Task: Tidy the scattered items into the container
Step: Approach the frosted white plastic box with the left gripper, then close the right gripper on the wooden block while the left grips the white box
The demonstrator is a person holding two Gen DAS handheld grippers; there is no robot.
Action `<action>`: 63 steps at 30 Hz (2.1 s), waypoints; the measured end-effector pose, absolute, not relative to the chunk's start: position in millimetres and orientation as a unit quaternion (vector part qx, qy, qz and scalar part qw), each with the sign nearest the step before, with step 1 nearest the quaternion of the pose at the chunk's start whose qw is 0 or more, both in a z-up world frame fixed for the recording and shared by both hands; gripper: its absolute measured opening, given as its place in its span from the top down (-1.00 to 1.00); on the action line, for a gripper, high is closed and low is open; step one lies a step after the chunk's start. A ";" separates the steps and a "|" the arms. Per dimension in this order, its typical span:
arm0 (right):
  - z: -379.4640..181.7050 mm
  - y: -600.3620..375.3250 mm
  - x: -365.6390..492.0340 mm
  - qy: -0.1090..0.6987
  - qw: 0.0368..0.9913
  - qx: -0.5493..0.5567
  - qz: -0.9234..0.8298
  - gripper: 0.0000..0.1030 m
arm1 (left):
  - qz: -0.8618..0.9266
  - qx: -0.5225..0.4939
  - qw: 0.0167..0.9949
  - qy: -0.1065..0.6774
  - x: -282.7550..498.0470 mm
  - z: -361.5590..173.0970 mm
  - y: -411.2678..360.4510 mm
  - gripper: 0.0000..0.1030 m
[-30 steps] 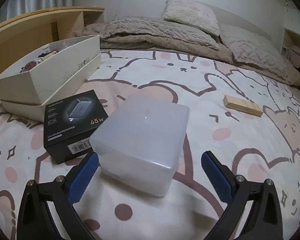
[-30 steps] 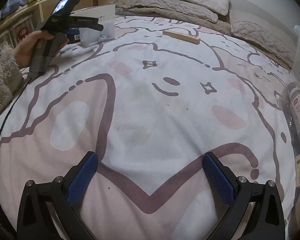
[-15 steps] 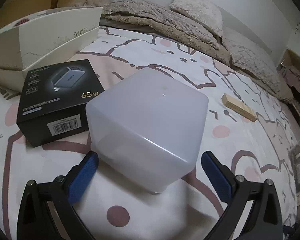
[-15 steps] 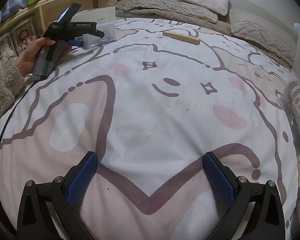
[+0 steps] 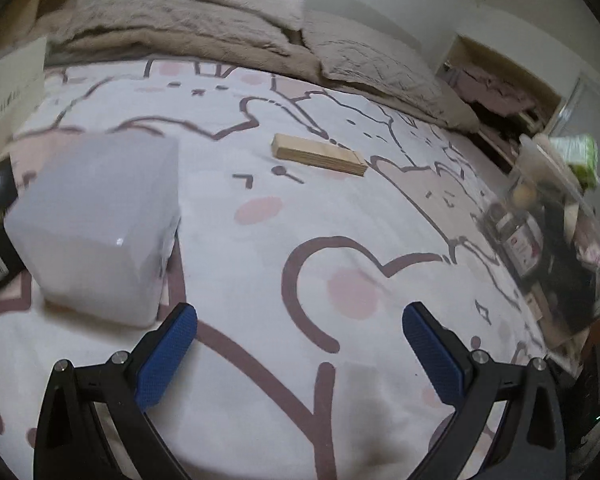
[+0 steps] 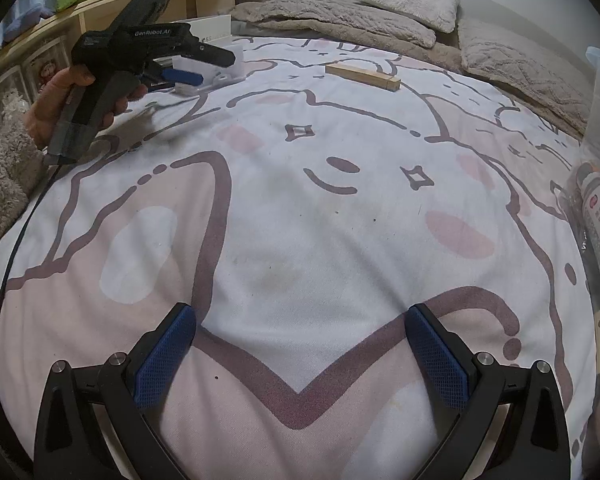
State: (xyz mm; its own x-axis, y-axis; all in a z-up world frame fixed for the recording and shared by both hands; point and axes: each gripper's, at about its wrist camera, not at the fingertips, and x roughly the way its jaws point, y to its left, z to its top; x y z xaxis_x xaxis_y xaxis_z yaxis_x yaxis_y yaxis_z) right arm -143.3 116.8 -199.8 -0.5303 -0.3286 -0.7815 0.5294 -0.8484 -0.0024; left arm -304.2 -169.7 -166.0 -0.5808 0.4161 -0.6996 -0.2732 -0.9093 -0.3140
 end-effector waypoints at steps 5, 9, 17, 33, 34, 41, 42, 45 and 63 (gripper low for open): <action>-199.4 117.2 -143.4 0.119 0.249 0.416 -0.866 -1.00 | 0.920 -0.371 0.099 -0.075 -302.4 -145.1 -193.6 -1.00; -199.0 117.3 -143.7 0.118 0.249 0.416 -0.866 -1.00 | 0.930 -0.360 0.039 -0.060 -305.8 -142.1 -224.4 -1.00; -199.5 117.0 -144.0 0.118 0.249 0.416 -0.866 -1.00 | 0.926 -0.378 0.011 -0.019 -330.2 -165.6 -244.5 -1.00; -170.3 109.7 -176.0 0.065 0.269 0.454 -0.847 -1.00 | 0.900 -0.425 0.093 -0.004 -341.7 -185.3 -206.6 -1.00; -159.9 109.1 -184.2 0.049 0.272 0.442 -0.854 -1.00 | 0.899 -0.429 0.090 -0.001 -342.5 -187.2 -204.7 -1.00; -104.1 94.8 -271.4 0.010 0.250 0.363 -0.898 -1.00 | 0.894 -0.437 0.094 -0.011 -345.3 -190.6 -209.8 -1.00; -102.7 91.9 -283.7 0.009 0.245 0.362 -0.899 -1.00 | 0.894 -0.438 0.094 -0.012 -345.4 -190.7 -210.0 -1.00; -104.8 80.9 -318.0 0.020 0.237 0.367 -0.899 -1.00 | 0.892 -0.442 0.095 -0.004 -345.7 -190.5 -208.1 -1.00; -147.4 61.8 -517.6 -0.048 0.209 0.417 -0.883 -1.00 | 0.901 -0.426 0.078 -0.031 -345.6 -178.3 -211.6 -1.00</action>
